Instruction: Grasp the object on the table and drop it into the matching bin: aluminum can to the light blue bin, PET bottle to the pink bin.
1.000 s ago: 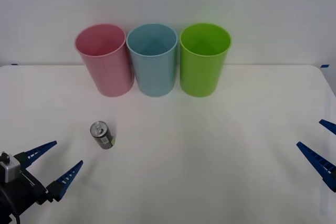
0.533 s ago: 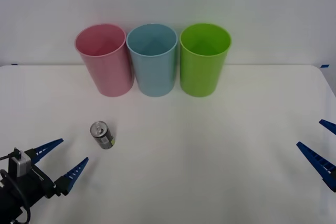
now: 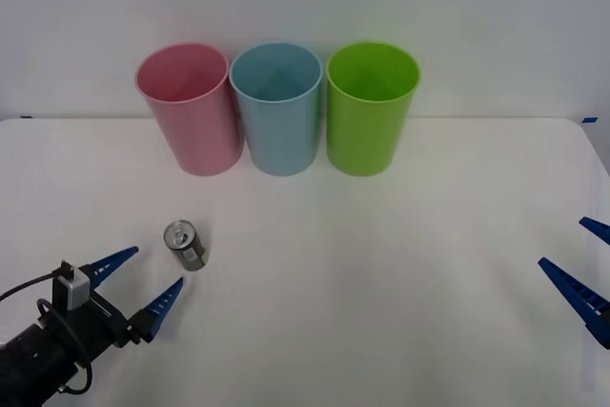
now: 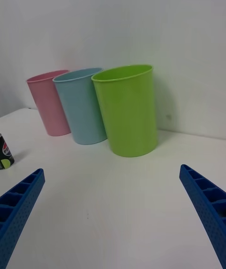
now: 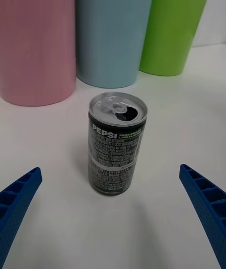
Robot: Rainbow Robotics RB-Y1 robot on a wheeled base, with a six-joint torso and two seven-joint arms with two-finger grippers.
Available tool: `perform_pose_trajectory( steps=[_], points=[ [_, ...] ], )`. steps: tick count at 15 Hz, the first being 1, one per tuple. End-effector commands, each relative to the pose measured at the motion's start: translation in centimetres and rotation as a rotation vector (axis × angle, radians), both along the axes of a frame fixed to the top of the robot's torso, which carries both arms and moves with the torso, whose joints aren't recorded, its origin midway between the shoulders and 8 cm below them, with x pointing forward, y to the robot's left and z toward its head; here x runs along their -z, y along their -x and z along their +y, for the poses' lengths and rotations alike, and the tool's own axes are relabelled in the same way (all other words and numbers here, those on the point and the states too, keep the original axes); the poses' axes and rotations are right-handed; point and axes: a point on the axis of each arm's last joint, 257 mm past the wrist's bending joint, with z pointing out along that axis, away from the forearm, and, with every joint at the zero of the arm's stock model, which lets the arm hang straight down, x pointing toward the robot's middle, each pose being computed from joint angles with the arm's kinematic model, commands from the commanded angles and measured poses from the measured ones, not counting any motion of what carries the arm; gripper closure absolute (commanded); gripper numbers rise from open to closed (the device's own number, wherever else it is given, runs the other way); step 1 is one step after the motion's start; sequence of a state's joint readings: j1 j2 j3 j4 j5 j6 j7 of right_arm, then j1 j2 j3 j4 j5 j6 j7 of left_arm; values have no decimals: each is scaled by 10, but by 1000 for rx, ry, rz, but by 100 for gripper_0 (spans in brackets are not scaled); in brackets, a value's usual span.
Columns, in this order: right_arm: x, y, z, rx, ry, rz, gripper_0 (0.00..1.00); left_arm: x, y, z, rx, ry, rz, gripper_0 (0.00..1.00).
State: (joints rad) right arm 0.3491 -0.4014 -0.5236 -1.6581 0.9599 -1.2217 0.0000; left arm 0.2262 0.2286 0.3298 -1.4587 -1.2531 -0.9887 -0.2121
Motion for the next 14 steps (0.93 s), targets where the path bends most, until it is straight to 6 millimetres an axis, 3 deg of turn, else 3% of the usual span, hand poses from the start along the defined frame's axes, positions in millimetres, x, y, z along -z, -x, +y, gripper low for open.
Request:
perform_pose_trajectory(
  steps=[1,14],
  points=[
    [0,0,0,0,0,0,0,0,-8,-9,-2,-8,-7,0],
    [0,0,0,0,0,0,0,15,-50,-30,14,-6,-15,0]
  ],
)
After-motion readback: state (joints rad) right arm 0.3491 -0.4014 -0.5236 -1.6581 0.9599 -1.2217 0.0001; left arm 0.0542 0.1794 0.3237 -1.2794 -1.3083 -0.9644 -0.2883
